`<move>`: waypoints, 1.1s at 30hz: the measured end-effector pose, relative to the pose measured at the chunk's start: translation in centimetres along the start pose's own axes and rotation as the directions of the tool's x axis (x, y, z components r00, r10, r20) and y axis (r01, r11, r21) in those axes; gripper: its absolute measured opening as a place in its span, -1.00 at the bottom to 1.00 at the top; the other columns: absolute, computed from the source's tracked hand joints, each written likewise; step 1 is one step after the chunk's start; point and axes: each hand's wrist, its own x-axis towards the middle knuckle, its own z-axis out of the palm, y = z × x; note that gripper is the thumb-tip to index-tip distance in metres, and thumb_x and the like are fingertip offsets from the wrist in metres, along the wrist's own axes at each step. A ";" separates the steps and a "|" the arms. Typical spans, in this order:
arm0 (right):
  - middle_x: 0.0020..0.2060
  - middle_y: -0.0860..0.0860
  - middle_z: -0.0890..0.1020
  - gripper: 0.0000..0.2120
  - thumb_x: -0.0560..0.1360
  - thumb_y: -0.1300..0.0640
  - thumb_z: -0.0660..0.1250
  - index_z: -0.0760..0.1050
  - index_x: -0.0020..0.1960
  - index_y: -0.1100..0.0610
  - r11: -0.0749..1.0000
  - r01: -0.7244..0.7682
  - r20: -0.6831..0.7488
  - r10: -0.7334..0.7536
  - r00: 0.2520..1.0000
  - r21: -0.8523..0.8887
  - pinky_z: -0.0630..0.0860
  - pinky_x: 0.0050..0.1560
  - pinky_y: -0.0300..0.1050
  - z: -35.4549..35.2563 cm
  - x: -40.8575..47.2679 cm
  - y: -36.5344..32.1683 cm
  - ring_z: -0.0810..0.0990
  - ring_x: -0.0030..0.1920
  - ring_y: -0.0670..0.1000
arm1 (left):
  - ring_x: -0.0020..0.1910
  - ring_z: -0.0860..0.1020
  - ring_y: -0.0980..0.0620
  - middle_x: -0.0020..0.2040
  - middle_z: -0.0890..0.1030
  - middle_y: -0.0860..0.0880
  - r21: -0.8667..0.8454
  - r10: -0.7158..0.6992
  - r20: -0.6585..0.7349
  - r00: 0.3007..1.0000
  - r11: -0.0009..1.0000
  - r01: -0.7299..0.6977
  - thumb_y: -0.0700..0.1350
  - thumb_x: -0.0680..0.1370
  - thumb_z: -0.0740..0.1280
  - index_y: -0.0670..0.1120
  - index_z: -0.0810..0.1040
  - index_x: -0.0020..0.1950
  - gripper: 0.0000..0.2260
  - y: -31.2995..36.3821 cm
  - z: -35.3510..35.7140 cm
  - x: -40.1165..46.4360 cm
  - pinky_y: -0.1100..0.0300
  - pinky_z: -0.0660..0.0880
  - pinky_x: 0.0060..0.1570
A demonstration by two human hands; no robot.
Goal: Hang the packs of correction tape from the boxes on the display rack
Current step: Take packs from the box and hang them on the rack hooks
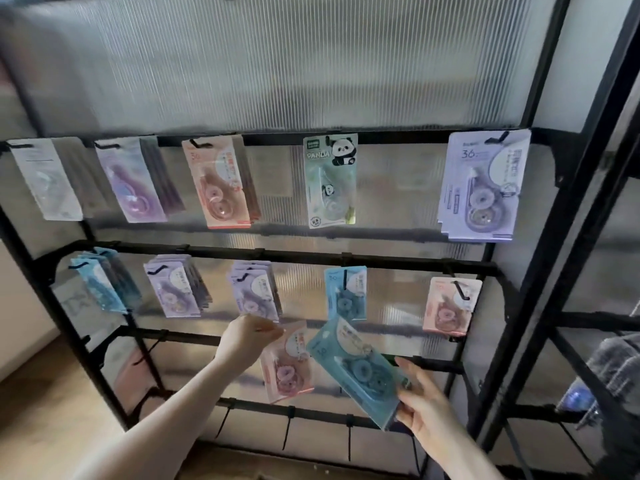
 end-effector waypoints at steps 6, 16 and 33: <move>-0.15 0.26 0.65 -0.66 0.40 0.54 0.14 0.48 0.11 0.38 0.996 -0.086 0.142 0.091 0.986 -0.038 0.59 -0.36 -0.10 0.6 -0.3 -0.2 0.67 -0.23 0.14 | -0.38 0.49 0.26 -0.29 0.57 0.14 0.006 0.024 0.008 1.000 1.000 -0.024 -0.07 0.50 0.37 -0.06 0.67 -0.09 -0.89 -0.6 -0.1 1.2 0.48 0.32 -0.47; 0.05 0.35 0.59 -0.53 0.38 0.60 0.02 0.45 0.17 0.31 0.965 -0.232 0.202 0.252 0.946 -0.121 0.62 -0.16 0.02 1.9 2.2 0.0 0.61 0.01 0.27 | -0.33 0.52 0.18 -0.25 0.60 0.10 0.005 0.019 0.033 0.999 1.000 -0.020 -0.04 0.48 0.39 -0.04 0.67 -0.10 -0.89 -2.0 0.3 2.9 0.38 0.36 -0.40; -0.05 0.13 0.65 -0.73 0.51 0.49 0.12 0.45 0.10 0.25 0.996 0.054 0.087 -0.048 0.995 -0.069 0.61 -0.02 -0.05 4.1 4.8 0.4 0.66 0.00 0.09 | -0.38 0.50 0.27 -0.31 0.57 0.18 0.001 0.053 0.091 0.994 0.999 -0.053 -0.06 0.48 0.40 -0.01 0.66 -0.13 -0.94 -3.6 0.2 4.3 0.49 0.33 -0.45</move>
